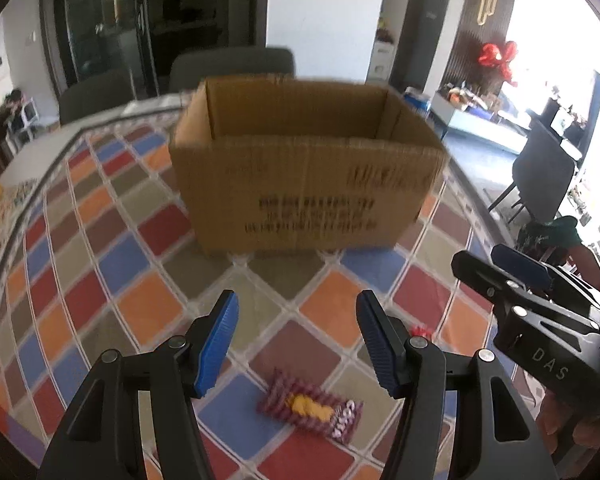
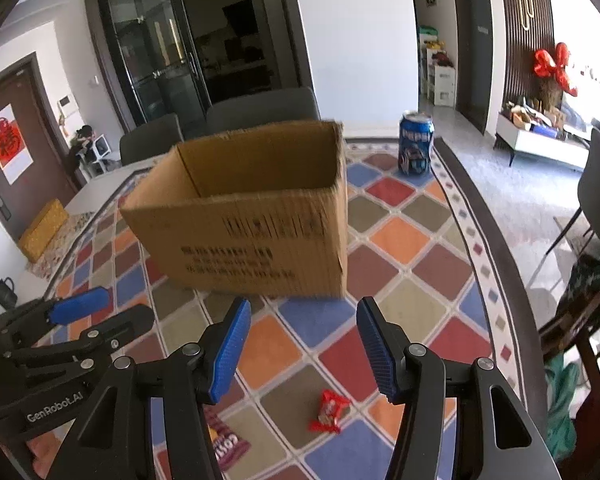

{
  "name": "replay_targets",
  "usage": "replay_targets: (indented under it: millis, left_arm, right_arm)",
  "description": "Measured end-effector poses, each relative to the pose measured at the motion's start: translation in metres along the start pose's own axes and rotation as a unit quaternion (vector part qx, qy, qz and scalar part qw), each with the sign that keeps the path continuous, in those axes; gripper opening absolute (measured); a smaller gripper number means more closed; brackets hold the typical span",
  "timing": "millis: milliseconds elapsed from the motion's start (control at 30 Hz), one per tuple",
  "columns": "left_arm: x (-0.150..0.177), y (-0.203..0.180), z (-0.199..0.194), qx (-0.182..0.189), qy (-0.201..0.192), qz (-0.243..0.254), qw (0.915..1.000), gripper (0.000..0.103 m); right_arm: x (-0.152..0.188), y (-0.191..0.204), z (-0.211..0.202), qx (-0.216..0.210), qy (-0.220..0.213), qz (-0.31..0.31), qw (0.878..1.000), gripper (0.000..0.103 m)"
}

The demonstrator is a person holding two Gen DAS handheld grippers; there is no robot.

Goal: Organize snacks
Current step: 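Move both open tools toward the Costa packet and small red candy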

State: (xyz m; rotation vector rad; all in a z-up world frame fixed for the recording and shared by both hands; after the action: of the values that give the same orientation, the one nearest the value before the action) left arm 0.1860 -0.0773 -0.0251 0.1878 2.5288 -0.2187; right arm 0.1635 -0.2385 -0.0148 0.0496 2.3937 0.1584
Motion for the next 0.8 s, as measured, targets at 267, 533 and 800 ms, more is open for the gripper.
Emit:
replay_targets:
  millis: [267, 533, 800]
  left_arm:
    - [0.043, -0.001, 0.023, -0.024, 0.048, -0.061, 0.9967, 0.060]
    - [0.080, 0.000, 0.047, -0.032, 0.094, -0.118, 0.9880, 0.060]
    - [0.097, -0.002, 0.069, -0.036, 0.129, -0.155, 0.9788, 0.061]
  right_arm:
    - [0.031, -0.013, 0.015, 0.007, 0.040, 0.010, 0.999, 0.056]
    - [0.062, -0.020, 0.024, 0.017, 0.060, 0.013, 0.998, 0.056]
    - [0.080, -0.017, 0.038, 0.026, 0.080, -0.004, 0.996, 0.056]
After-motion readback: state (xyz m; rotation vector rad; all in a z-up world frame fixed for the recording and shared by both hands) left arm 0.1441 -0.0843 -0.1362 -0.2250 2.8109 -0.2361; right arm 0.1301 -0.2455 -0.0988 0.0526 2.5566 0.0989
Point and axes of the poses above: each gripper's, at about its wrist camera, not at the fingertips, and z roughly the way its jaws point, y to its left, x to its underside, the point moved 1 cm from there along z, roughly the way its jaws point, and after that the axes turned 2 degrees about x, right-handed, at the moved point
